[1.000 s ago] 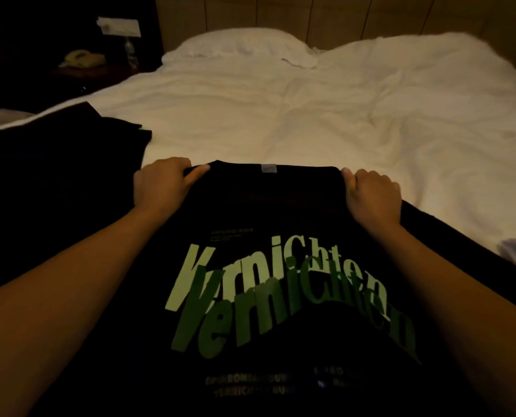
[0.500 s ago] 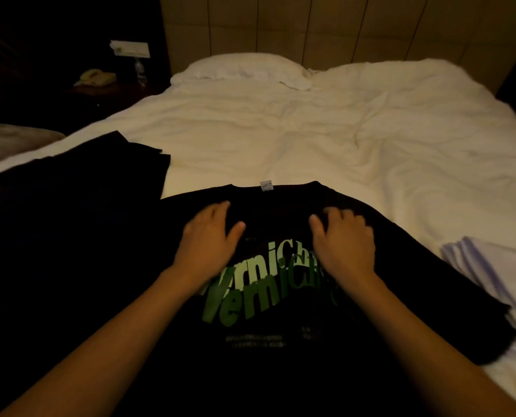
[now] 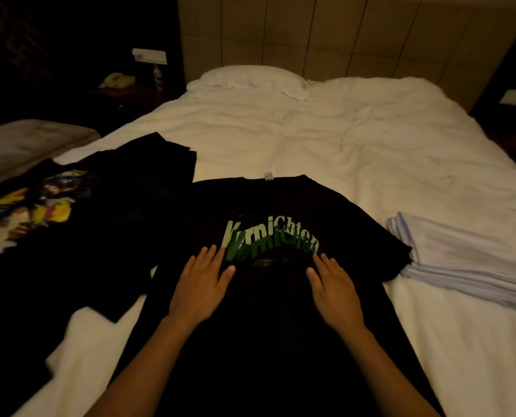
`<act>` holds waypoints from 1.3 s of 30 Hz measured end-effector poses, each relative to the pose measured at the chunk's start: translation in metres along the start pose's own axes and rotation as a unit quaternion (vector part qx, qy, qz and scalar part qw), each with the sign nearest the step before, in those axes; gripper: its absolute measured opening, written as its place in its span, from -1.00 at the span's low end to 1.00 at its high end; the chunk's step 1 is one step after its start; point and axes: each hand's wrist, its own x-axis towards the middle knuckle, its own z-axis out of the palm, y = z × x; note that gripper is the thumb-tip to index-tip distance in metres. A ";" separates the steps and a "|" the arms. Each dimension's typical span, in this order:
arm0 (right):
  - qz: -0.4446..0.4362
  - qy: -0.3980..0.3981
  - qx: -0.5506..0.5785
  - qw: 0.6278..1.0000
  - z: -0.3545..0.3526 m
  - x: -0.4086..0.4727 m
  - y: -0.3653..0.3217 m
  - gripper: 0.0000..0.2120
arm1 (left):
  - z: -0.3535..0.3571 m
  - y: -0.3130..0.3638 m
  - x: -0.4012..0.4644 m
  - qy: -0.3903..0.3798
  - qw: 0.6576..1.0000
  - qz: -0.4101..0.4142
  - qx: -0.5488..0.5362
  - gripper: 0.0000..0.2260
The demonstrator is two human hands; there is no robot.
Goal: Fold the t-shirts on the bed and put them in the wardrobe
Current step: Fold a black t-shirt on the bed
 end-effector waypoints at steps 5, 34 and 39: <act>-0.007 -0.025 0.003 1.000 -0.006 -0.065 0.002 -0.50 | -0.002 0.003 -0.071 -0.003 1.000 -0.006 -0.025 -0.47; -0.018 0.024 -0.009 1.000 -0.007 -0.357 -0.009 -0.30 | 0.025 0.042 -0.314 -0.027 0.763 -0.289 -0.578 -0.70; 0.015 0.048 -0.037 0.998 0.007 -0.347 0.001 -0.21 | 0.020 0.042 -0.317 -0.001 0.481 -0.332 -0.811 -0.73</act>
